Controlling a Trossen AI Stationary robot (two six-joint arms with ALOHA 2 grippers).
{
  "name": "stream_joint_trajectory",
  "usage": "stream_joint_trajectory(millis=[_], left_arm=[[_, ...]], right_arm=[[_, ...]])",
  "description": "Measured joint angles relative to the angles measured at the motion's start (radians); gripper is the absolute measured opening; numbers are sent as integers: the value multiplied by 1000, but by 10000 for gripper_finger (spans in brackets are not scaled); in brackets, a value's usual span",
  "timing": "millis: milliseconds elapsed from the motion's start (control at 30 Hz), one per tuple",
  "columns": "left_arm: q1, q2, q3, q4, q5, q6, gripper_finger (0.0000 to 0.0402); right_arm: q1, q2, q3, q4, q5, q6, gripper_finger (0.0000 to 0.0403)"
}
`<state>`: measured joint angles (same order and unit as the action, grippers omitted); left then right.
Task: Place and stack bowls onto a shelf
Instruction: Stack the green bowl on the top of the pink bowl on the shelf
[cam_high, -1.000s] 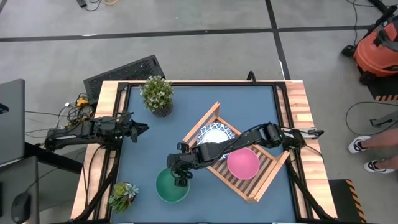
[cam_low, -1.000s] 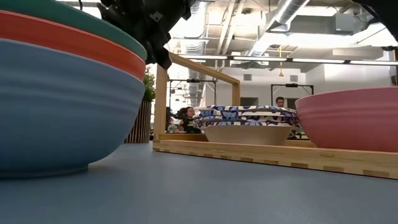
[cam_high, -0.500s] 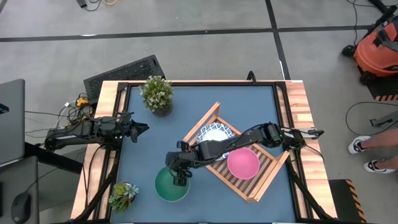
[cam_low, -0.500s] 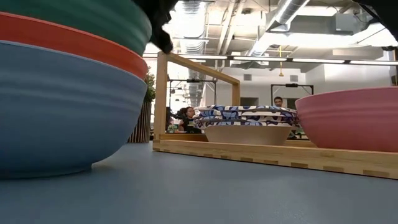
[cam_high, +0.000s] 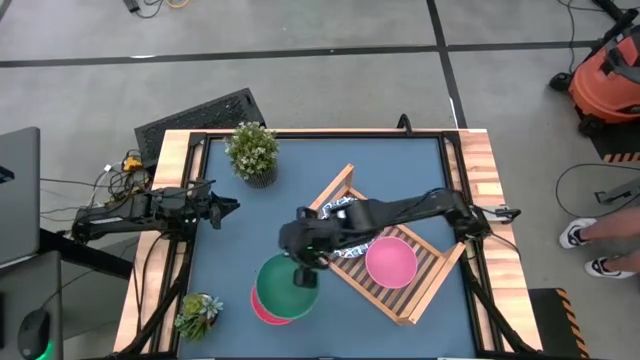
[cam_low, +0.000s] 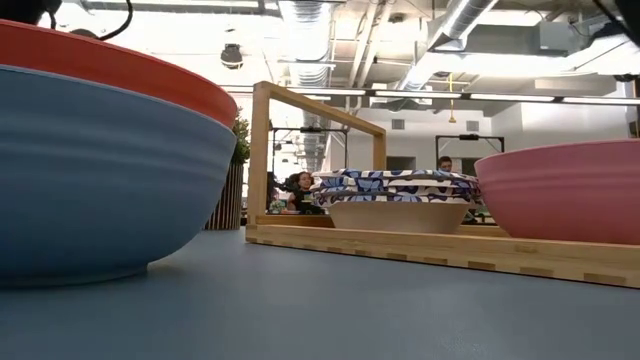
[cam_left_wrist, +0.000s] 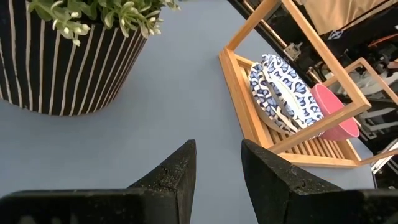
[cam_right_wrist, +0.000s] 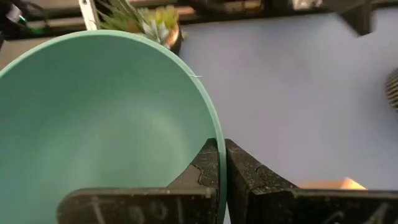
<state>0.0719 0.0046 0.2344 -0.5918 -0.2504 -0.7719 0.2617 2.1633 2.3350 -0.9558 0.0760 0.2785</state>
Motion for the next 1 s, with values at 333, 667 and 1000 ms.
stream_joint_trajectory(millis=[333, 667, 1000], left_arm=[[0, 0, 0, -2, 0, 0, 112], [0, 0, 0, -2, -35, 1, 112], [0, 0, 0, -3, -50, -9, 112]], right_arm=[[94, -224, -1, -364, 239, 94, 28], [195, -395, -96, -611, 387, 305, 28], [218, -738, -693, -402, 373, 558, 28]])
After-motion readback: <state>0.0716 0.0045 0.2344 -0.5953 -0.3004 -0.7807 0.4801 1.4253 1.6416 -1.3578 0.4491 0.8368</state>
